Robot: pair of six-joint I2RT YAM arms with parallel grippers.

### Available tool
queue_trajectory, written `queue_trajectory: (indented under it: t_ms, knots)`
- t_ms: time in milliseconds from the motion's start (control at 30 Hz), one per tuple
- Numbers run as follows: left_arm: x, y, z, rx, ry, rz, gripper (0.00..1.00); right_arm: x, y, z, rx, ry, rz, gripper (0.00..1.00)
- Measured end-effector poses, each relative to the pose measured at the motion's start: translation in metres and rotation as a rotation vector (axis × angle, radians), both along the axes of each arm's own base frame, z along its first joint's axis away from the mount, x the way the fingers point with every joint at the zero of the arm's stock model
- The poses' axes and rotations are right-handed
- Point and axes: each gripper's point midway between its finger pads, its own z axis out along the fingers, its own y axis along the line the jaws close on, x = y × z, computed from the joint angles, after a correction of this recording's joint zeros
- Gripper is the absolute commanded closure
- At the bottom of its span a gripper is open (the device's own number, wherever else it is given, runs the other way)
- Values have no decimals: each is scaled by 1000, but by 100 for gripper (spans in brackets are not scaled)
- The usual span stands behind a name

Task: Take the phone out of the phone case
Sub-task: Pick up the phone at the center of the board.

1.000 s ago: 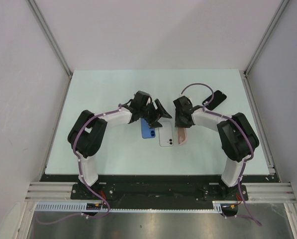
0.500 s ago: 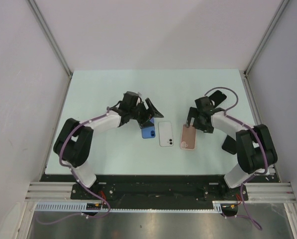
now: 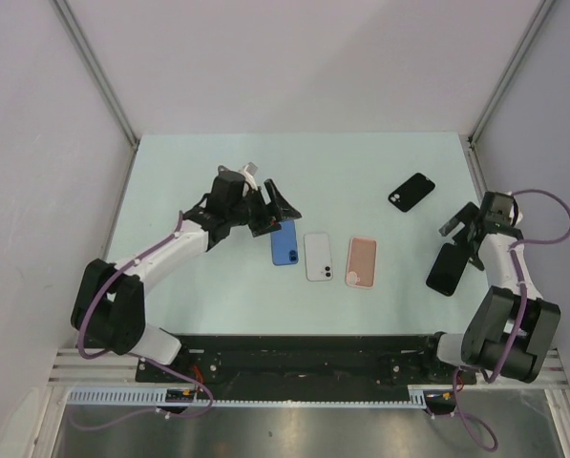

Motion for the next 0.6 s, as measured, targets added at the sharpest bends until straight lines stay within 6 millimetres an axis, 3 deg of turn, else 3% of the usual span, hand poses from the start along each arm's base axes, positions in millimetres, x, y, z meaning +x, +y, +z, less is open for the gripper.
queue_trajectory:
  t_ms: [67, 167, 300, 600]
  knots:
    - [-2, 2, 0, 17, -10, -7, 19, -17, -10, -21, 40, 55, -40, 0]
    - [-5, 3, -2, 28, -12, -22, 19, -34, -6, -47, 88, 131, -42, 0]
    - [-13, 2, -10, 39, 1, -54, 19, -39, -1, -68, 120, 197, -23, 0]
    - [-23, -2, -26, 45, 42, -109, 19, -37, 5, -84, 0, 318, 52, 3]
